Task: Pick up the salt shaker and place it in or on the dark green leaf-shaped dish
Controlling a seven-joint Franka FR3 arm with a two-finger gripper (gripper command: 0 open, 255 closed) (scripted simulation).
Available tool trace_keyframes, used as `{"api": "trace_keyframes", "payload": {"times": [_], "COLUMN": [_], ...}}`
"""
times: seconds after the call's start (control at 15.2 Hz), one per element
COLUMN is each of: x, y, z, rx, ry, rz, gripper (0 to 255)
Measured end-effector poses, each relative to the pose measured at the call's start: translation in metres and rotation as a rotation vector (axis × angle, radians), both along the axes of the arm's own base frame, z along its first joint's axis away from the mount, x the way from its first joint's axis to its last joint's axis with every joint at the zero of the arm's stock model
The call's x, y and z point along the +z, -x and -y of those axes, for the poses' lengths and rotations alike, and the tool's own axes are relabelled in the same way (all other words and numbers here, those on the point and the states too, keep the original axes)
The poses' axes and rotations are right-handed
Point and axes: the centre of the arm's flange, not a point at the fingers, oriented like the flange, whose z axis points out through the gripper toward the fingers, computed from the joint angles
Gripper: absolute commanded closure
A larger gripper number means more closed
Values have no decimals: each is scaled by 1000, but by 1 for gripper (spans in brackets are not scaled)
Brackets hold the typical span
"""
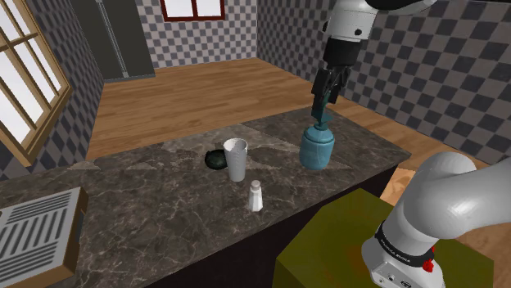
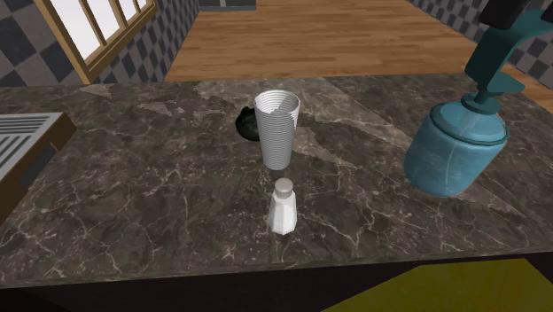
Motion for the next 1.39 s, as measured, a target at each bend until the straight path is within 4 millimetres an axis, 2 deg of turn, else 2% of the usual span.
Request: {"api": "trace_keyframes", "payload": {"times": [0.13, 0.26, 1.39], "x": [-4, -18, -179], "y": [-2, -7, -63], "z": [-4, -19, -159], "rx": [1, 5, 38], "ry": [1, 3, 30], "rz": [1, 6, 60], "gripper": [0, 0, 0]}}
